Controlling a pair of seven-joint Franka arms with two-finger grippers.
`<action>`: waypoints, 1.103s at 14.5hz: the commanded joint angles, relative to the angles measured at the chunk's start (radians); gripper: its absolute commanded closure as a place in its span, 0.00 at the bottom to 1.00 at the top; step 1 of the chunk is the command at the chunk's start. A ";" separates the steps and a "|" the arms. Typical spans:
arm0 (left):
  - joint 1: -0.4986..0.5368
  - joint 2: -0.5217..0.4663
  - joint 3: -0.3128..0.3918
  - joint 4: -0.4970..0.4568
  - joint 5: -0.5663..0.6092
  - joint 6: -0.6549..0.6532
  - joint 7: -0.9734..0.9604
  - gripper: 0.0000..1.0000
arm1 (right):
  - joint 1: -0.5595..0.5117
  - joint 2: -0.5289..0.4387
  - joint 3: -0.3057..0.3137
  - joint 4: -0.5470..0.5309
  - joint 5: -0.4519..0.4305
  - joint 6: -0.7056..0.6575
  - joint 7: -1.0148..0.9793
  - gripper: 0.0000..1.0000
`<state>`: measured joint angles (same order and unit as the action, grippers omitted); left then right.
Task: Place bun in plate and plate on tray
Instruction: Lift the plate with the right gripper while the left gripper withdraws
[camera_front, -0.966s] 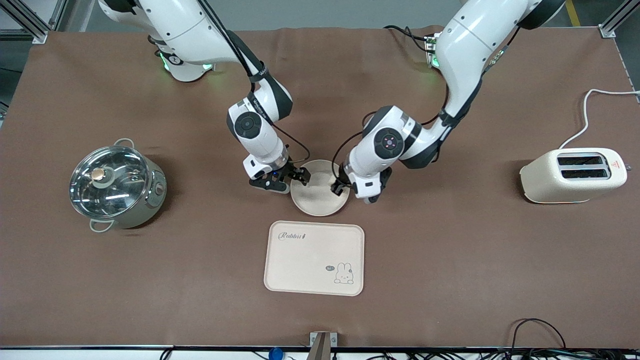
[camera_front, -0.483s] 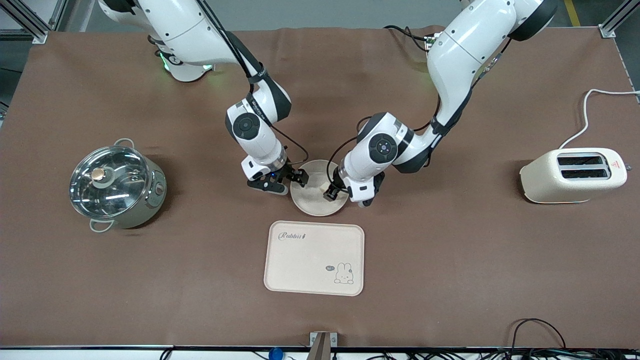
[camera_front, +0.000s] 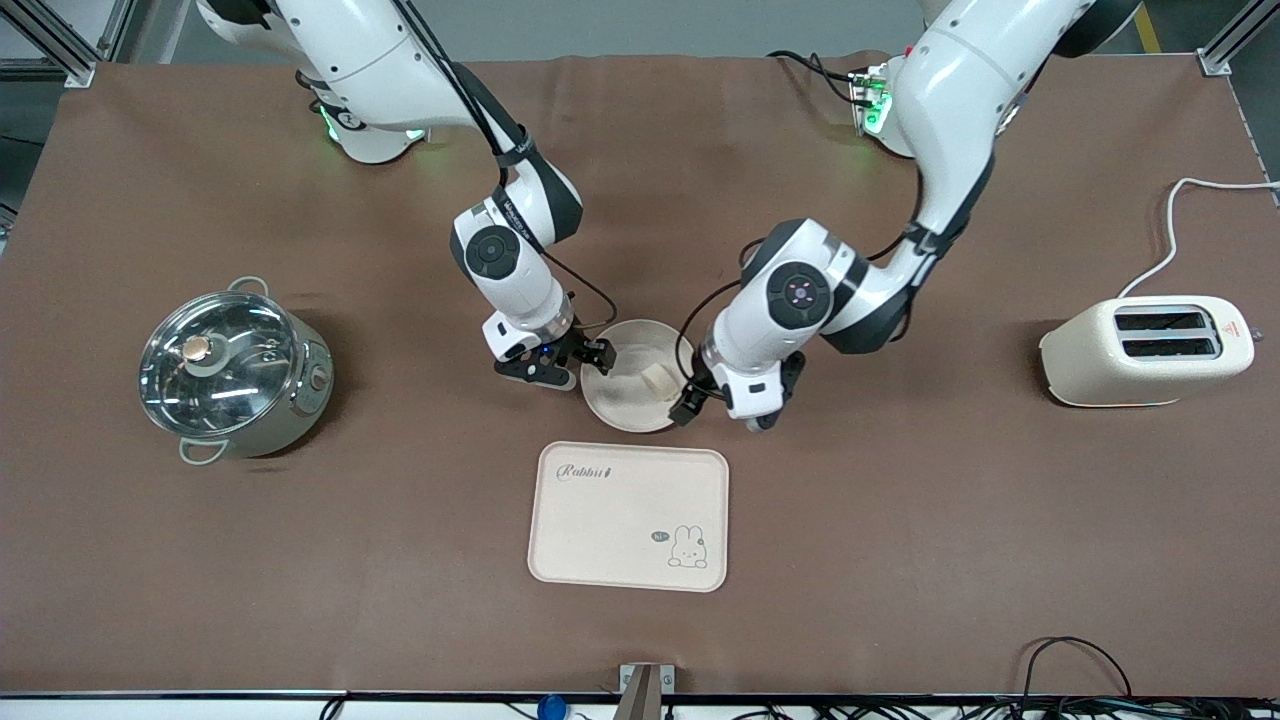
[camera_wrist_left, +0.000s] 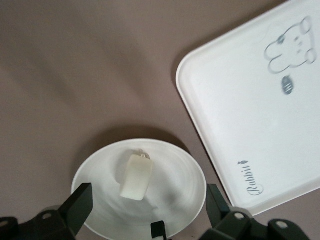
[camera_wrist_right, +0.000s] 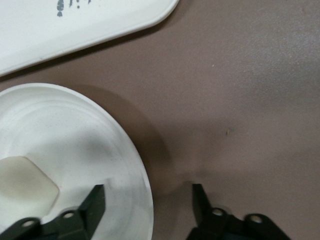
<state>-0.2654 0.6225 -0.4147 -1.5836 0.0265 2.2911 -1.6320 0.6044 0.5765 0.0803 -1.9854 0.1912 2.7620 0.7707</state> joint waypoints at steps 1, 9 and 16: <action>-0.002 -0.032 0.004 0.046 0.073 -0.109 -0.003 0.00 | 0.009 -0.003 -0.008 0.000 -0.015 0.007 0.004 0.48; 0.182 -0.253 -0.001 0.054 0.150 -0.318 0.494 0.00 | 0.006 -0.007 -0.008 -0.004 -0.016 0.008 0.001 1.00; 0.368 -0.409 -0.001 0.137 0.148 -0.617 1.015 0.00 | -0.006 -0.141 -0.004 0.034 -0.012 -0.010 0.108 1.00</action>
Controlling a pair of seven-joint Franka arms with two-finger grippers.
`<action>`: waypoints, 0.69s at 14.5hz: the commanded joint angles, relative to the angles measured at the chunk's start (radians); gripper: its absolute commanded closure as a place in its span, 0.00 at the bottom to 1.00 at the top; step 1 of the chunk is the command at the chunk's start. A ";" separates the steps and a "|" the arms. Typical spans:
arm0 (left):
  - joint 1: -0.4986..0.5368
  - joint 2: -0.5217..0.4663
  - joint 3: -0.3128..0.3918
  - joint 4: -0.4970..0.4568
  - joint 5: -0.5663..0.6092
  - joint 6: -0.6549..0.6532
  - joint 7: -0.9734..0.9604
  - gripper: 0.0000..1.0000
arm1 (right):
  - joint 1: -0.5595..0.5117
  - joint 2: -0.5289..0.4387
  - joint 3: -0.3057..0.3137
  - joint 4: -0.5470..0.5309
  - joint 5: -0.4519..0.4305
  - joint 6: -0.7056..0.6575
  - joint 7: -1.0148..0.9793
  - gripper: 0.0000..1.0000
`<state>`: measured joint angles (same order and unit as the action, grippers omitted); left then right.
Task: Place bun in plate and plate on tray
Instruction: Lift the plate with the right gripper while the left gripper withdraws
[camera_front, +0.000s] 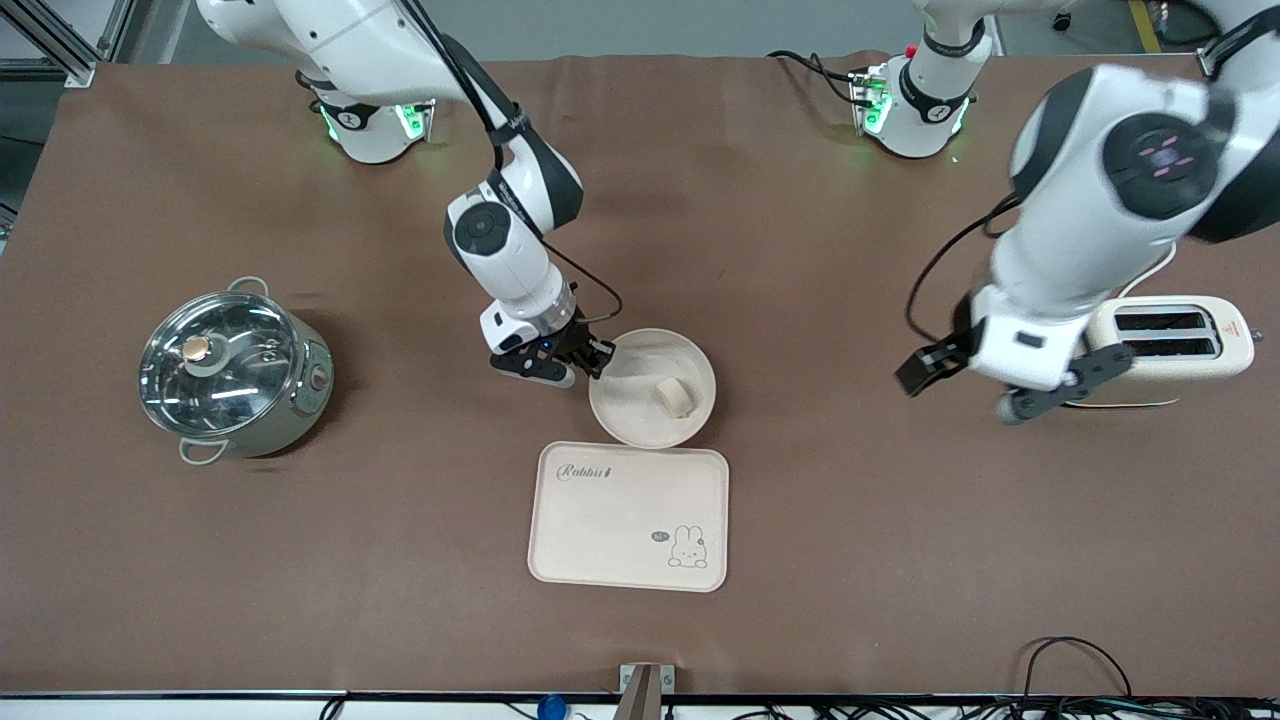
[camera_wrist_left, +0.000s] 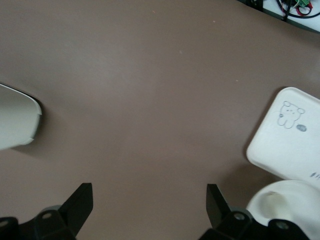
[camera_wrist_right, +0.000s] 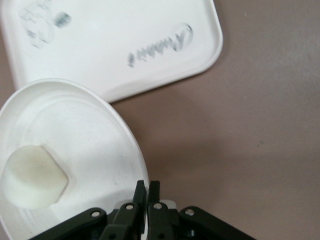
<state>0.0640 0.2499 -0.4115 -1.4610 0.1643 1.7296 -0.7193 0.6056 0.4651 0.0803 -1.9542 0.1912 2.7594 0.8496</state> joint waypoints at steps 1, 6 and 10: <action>0.065 -0.064 -0.004 0.016 0.011 -0.083 0.160 0.00 | -0.019 -0.016 -0.010 0.039 -0.015 -0.007 0.022 1.00; 0.193 -0.155 -0.004 0.015 -0.029 -0.171 0.417 0.00 | -0.167 0.252 -0.016 0.453 -0.030 -0.200 0.022 1.00; 0.224 -0.195 -0.003 0.008 -0.077 -0.243 0.457 0.00 | -0.201 0.433 -0.016 0.628 -0.081 -0.207 0.020 1.00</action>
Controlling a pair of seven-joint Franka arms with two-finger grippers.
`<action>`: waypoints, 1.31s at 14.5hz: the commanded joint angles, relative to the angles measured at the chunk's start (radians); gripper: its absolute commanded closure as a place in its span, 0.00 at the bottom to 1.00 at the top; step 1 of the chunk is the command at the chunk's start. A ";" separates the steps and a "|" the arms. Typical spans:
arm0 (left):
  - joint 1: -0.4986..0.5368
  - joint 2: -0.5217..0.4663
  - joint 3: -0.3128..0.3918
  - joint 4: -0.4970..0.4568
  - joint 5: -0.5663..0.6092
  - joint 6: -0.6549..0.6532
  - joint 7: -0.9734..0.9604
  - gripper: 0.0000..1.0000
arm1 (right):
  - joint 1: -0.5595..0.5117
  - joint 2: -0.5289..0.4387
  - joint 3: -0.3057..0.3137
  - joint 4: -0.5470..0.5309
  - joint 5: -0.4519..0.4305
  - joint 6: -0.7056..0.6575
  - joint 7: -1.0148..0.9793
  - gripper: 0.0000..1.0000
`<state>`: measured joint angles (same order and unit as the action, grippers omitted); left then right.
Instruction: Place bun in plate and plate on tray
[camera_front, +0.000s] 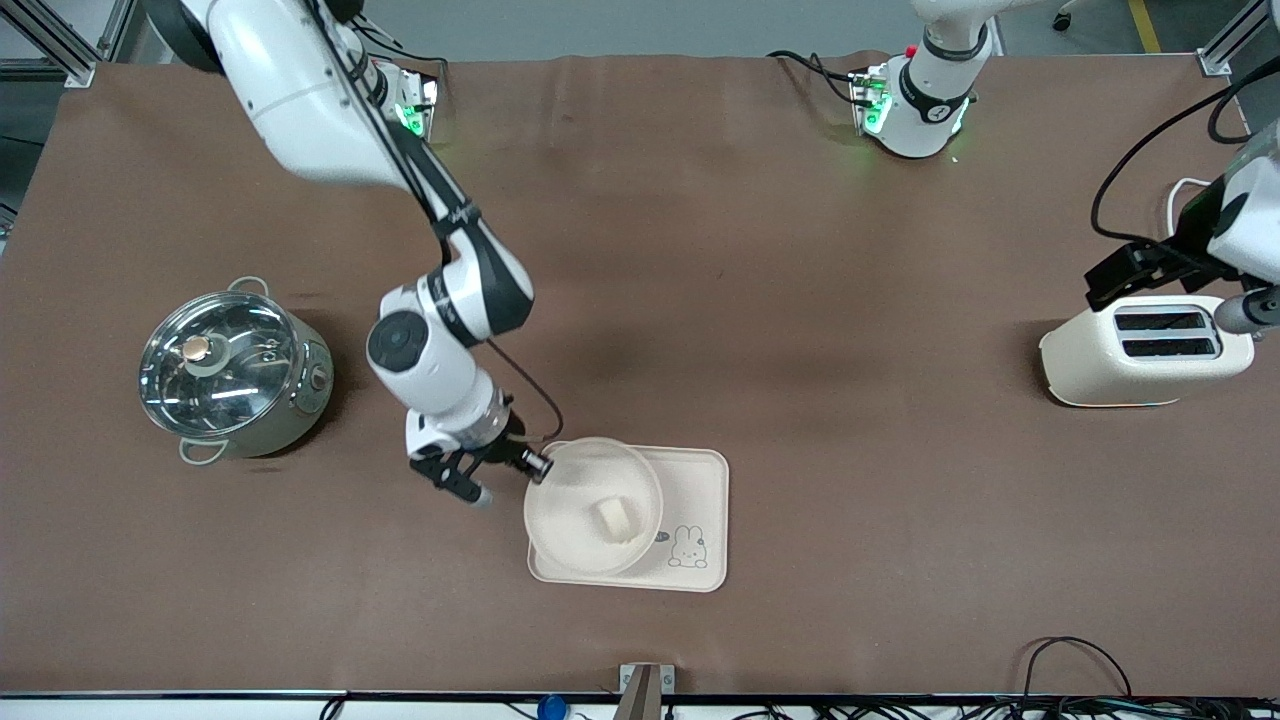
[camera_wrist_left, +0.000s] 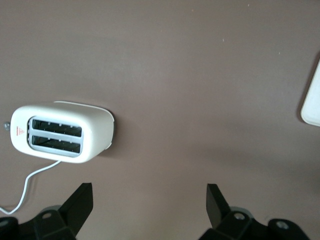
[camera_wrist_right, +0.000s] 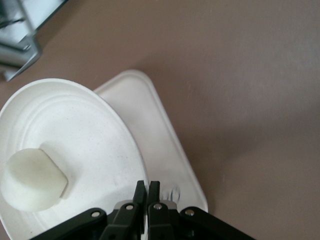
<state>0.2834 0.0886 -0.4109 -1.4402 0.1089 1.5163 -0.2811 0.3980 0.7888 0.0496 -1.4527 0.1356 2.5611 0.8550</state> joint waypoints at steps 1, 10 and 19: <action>0.010 -0.041 -0.002 -0.015 -0.021 -0.033 0.019 0.00 | 0.015 0.131 0.015 0.135 -0.025 -0.002 0.018 1.00; -0.094 -0.110 0.125 -0.055 -0.072 -0.065 0.114 0.00 | 0.088 0.150 -0.007 0.135 -0.030 0.014 0.058 1.00; -0.286 -0.193 0.305 -0.183 -0.094 -0.042 0.138 0.00 | 0.085 0.136 -0.017 0.121 -0.045 0.011 0.064 0.37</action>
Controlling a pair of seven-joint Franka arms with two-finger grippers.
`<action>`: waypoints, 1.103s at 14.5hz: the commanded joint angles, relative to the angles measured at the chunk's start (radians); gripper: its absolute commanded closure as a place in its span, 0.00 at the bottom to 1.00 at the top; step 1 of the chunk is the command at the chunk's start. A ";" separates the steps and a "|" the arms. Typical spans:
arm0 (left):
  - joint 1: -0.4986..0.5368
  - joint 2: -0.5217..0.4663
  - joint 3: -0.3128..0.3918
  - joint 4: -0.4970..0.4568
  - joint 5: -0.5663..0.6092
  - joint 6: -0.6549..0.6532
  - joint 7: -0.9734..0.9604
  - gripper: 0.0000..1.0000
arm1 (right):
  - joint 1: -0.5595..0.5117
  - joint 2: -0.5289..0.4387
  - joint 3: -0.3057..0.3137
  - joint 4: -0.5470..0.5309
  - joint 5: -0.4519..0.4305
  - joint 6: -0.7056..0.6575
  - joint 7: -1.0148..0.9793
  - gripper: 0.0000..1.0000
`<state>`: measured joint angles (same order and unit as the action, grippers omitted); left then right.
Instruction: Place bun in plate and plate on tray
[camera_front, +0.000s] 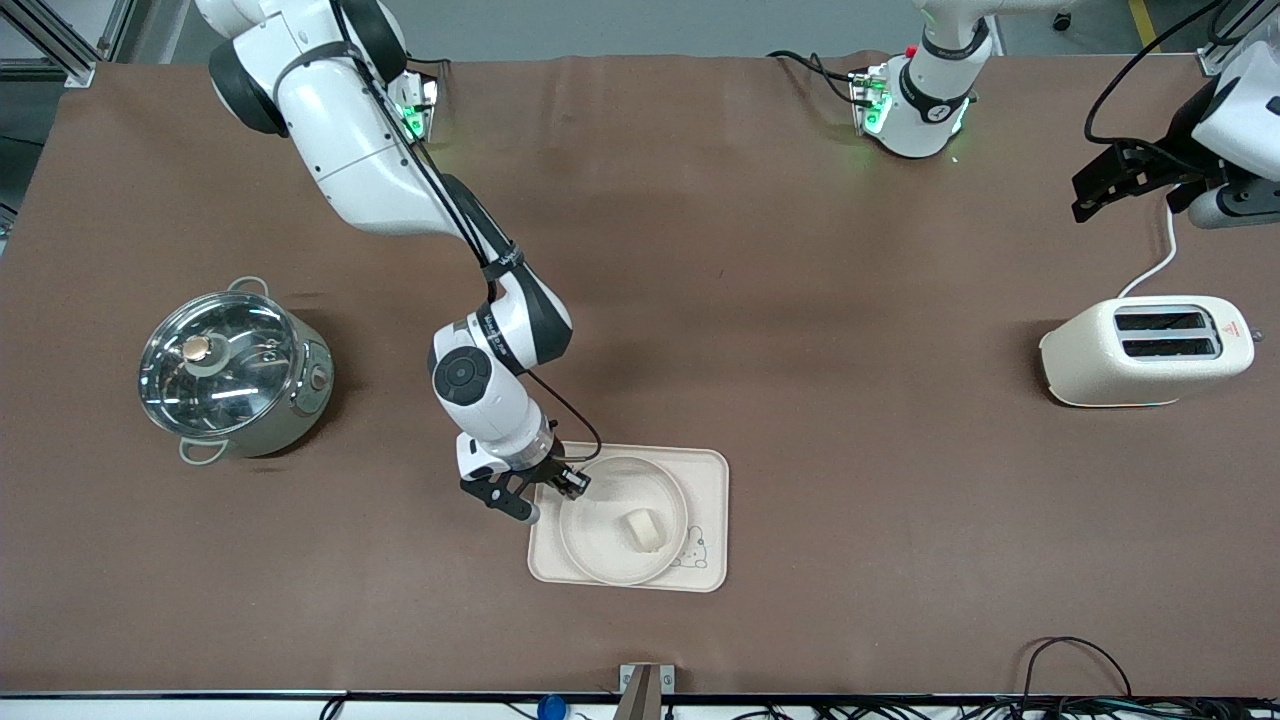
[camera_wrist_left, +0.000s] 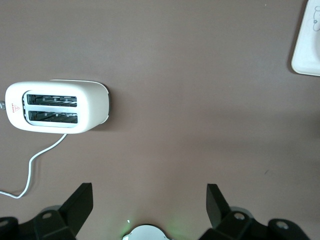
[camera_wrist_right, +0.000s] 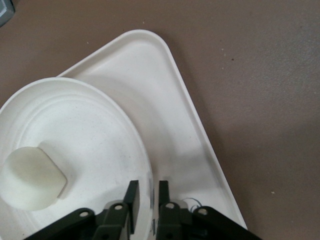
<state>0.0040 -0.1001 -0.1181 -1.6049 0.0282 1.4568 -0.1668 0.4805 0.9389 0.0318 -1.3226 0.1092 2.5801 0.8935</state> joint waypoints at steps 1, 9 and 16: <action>-0.010 0.009 0.011 -0.004 -0.014 0.017 0.026 0.00 | 0.007 -0.035 -0.001 -0.020 -0.017 -0.012 0.025 0.25; -0.013 0.023 0.005 0.007 -0.005 0.019 0.046 0.00 | -0.005 -0.330 -0.076 -0.116 -0.020 -0.311 0.021 0.00; -0.006 0.016 0.006 0.013 -0.013 0.017 0.047 0.00 | -0.069 -0.580 -0.153 -0.116 -0.157 -0.650 -0.129 0.00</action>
<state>-0.0023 -0.0774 -0.1177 -1.6037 0.0282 1.4715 -0.1401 0.4577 0.4520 -0.1252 -1.3716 -0.0233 1.9689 0.8447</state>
